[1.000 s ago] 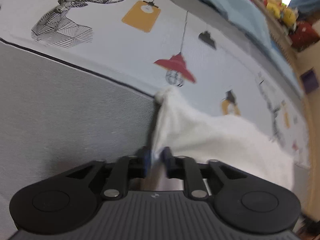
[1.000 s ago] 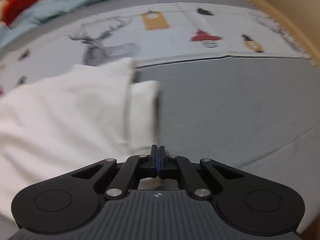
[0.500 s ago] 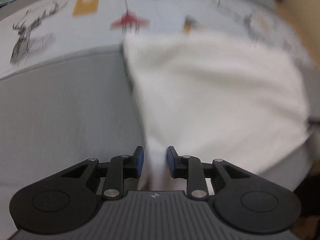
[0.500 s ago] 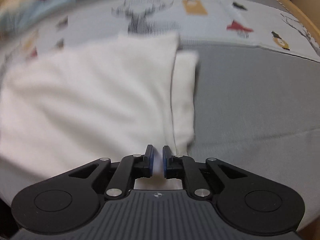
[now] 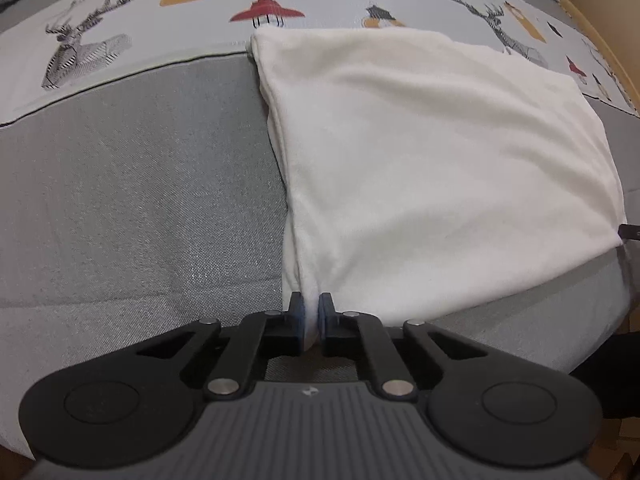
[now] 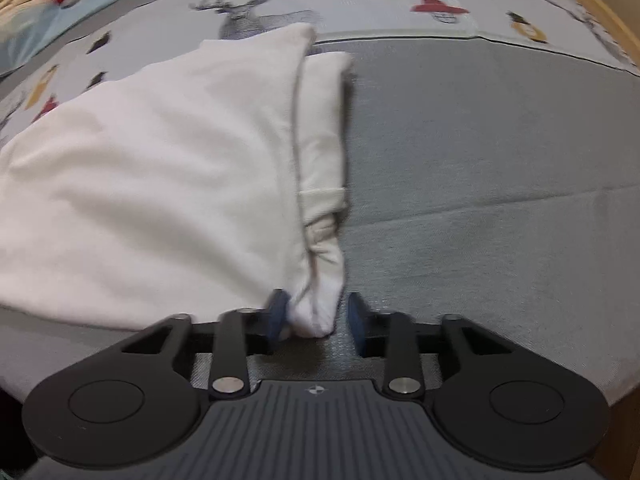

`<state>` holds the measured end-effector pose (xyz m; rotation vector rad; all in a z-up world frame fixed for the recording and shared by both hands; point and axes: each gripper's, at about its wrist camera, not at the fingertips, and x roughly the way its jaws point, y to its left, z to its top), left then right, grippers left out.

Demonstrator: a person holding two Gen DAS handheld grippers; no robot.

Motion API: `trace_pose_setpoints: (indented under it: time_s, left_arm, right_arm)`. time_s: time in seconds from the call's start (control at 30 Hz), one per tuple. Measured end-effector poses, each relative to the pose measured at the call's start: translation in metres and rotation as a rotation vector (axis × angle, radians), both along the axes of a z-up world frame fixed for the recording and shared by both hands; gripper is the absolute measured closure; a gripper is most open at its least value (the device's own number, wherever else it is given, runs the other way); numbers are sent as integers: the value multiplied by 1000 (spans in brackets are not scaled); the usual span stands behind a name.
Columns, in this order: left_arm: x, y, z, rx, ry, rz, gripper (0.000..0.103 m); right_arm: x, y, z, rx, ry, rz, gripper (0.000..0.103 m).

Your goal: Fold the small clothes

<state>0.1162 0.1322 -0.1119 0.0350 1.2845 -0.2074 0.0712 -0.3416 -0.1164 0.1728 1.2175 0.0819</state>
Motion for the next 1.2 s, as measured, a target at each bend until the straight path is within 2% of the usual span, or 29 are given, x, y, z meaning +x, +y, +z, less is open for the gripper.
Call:
trace_pose_setpoints:
  time_s: [0.07,0.13,0.23,0.3,0.43,0.53,0.6,0.67,0.7,0.73,0.83,0.9,0.93,0.97,1.0,1.07,1.2]
  left_arm:
    - [-6,-1,7,-6,-18,11,98]
    - [-11,-2,13,-16,-39,22,98]
    - [-18,-5,14,-9,-43,19,98]
    - [-24,-8,18,5,-59,14,97]
    - [-34,-11,30,39,-144,42,94]
    - [-38,-15,35,32,-189,40,94]
    - [-37,-18,30,30,-166,23,94]
    - [-36,-19,16,64,-89,8,94]
    - [-35,-21,7,112,-49,5,94]
    - [-36,-21,4,146,-34,7,89]
    - [-38,-17,22,96,-79,31,89]
    - [-42,-11,49,68,-160,39,87]
    - [-47,-8,63,60,-202,41,80]
    - [-50,-5,76,51,-241,44,68]
    - [-55,-1,91,36,-287,45,62]
    - [-63,7,115,3,-365,48,44]
    - [-79,21,137,-85,-493,137,33]
  right_arm:
    - [-3,-2,6,-1,-24,2,95]
    - [-4,-15,14,33,-42,-59,96]
    - [-5,-26,14,62,-20,-101,96]
    - [-10,-22,11,28,0,-79,96]
    - [-12,-20,17,28,-19,-92,95]
    - [-14,-20,26,23,-63,-112,95]
    - [-11,-22,21,31,-58,-111,95]
    - [-9,-22,10,21,-3,-115,94]
    - [-8,-22,5,7,26,-114,89]
    - [-8,-22,4,-9,38,-116,79]
    - [-11,-19,20,-56,-17,-144,77]
    - [-16,-14,43,-96,-116,-165,77]
    - [-19,-12,53,-108,-165,-170,77]
    - [-23,-6,63,-109,-212,-170,76]
    - [-27,2,71,-100,-251,-160,75]
    - [-33,21,80,-73,-303,-116,75]
    - [-41,84,88,-34,-383,34,75]
